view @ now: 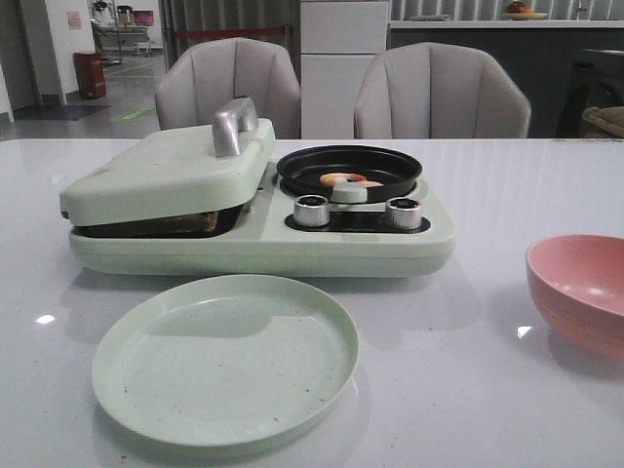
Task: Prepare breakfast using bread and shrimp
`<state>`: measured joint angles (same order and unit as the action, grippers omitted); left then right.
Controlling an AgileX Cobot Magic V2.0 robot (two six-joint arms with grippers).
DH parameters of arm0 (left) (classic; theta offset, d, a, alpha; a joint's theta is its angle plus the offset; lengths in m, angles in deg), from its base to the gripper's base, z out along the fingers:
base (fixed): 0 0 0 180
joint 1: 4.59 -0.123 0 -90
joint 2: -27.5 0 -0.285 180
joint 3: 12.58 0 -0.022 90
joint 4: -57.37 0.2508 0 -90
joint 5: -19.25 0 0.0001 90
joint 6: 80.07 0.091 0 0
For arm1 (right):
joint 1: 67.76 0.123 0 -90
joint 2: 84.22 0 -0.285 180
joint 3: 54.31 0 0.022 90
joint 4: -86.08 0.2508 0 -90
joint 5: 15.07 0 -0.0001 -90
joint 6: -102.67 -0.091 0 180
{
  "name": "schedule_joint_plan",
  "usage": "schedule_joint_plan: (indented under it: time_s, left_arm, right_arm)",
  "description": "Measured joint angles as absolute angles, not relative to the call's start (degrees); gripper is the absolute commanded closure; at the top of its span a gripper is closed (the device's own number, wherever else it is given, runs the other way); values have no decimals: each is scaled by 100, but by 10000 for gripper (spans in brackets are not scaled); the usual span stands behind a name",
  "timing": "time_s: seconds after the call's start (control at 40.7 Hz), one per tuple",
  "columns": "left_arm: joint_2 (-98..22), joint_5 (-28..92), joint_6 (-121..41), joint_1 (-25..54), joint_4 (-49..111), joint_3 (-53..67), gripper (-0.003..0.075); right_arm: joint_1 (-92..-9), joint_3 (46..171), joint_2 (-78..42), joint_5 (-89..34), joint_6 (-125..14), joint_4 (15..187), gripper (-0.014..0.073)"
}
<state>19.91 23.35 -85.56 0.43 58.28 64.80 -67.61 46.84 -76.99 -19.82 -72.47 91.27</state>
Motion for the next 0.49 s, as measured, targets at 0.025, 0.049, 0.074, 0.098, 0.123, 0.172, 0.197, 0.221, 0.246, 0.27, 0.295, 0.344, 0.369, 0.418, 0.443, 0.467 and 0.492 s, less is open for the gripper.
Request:
schedule_joint_plan:
  time_s: [0.025, 0.049, 0.074, 0.098, 0.123, 0.172, 0.197, 0.221, 0.246, 0.27, 0.295, 0.344, 0.369, 0.418, 0.443, 0.467, 0.492]
  left_arm:
    - [1991, 2335, -8556, 43, 5828, 6480, 619]
    - [1991, 2335, -8556, 43, 5828, 6480, 619]
    - [1991, 2335, -8556, 43, 5828, 6480, 619]
    - [1991, 2335, -8556, 43, 5828, 6480, 619]
    - [1991, 2335, -8556, 43, 5828, 6480, 619]
    - [1991, 2335, -8556, 43, 5828, 6480, 619]
    - [1991, 2335, -8556, 43, 5828, 6480, 619]
    - [1991, 2335, -8556, 43, 5828, 6480, 619]
    - [1991, 2335, -8556, 43, 5828, 6480, 619]
    - [1991, 2335, -8556, 43, 5828, 6480, 619]
    - [1991, 2335, -8556, 43, 5828, 6480, 619]
    - [1991, 2335, -8556, 43, 5828, 6480, 619]
    - [1991, 2335, -8556, 43, 5828, 6480, 619]
    - [1991, 2335, -8556, 43, 5828, 6480, 619]
    - [1991, 2335, -8556, 43, 5828, 6480, 619]
    - [1991, 2335, -8556, 43, 5828, 6480, 619]
    - [1991, 2335, -8556, 43, 5828, 6480, 619]
  right_arm:
    - [-6761, 4684, -7699, -1973, -7274, 9127, 557]
    - [-6761, 4684, -7699, -1973, -7306, 9127, 557]
    - [-6761, 4684, -7699, -1958, -7317, 9127, 557]
    - [-6761, 4684, -7699, -1944, -7333, 9127, 557]
    - [-6761, 4684, -7699, -1930, -7346, 9127, 557]
    - [-6782, 4684, -7699, -1883, -7346, 9100, 557]
    - [-6788, 4684, -7699, -1846, -7353, 9098, 557]
    - [-6803, 4684, -7699, -1816, -7353, 9091, 557]
    - [-6812, 4684, -7699, -1790, -7353, 9091, 557]
    - [-6827, 4684, -7699, -1776, -7353, 9079, 557]
    - [-6826, 4684, -7699, -1760, -7353, 9084, 557]
    - [-6826, 4684, -7699, -1738, -7353, 9076, 557]
    - [-6826, 4684, -7699, -1725, -7353, 9076, 557]
    - [-6830, 4684, -7699, -1725, -7358, 9076, 557]
    - [-6830, 4684, -7699, -1725, -7358, 9076, 557]
    - [-6830, 4684, -7699, -1725, -7358, 9076, 557]
    - [-6830, 4684, -7699, -1725, -7358, 9076, 557]
